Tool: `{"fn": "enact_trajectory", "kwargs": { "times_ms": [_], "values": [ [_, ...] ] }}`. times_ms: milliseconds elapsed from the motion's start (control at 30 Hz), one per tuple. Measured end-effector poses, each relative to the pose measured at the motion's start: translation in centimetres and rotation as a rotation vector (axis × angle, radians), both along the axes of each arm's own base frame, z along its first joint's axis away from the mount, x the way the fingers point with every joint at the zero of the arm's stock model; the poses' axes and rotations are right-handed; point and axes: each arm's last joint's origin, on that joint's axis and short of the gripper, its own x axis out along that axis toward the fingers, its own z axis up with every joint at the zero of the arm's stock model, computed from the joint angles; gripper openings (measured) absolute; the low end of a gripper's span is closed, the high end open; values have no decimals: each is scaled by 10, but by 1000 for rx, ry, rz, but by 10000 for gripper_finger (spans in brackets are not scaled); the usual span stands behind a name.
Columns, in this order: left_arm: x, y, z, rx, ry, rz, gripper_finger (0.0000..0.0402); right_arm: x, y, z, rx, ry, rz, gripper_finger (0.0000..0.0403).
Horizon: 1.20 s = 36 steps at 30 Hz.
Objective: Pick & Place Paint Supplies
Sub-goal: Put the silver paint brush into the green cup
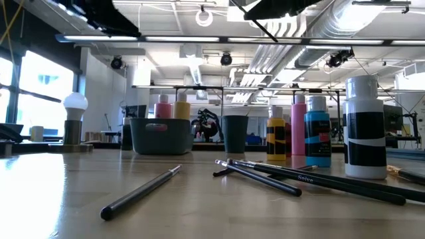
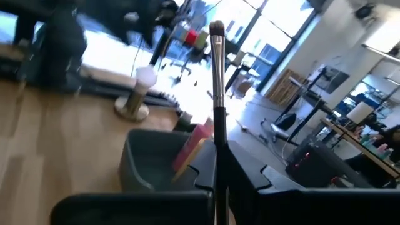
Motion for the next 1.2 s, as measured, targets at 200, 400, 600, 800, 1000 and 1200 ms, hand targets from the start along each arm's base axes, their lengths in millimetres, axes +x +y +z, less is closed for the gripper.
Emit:
{"fn": "enact_trajectory", "kwargs": {
  "times_ms": [200, 400, 600, 800, 1000, 1200],
  "values": [
    [-18, -8, -26, 13, -146, -104, 155, -5, -22, -9, 43, -213, 51, 10],
    [-24, -13, -45, 53, -308, -228, 154, -16, -41, -19, 150, -441, 258, 10],
    [-18, -12, -77, 74, -420, -265, 154, -23, -47, -25, 198, -516, 324, 10],
    [-16, -8, -95, 51, -498, -156, 154, -23, -46, -24, 203, -520, 371, 10],
    [-15, -7, -94, -13, -520, -114, 154, -21, -45, -26, 237, -529, 408, 10],
    [-11, -8, -97, -26, -489, -172, 154, -9, -44, -37, 241, -577, 465, 9]
  ]
}}
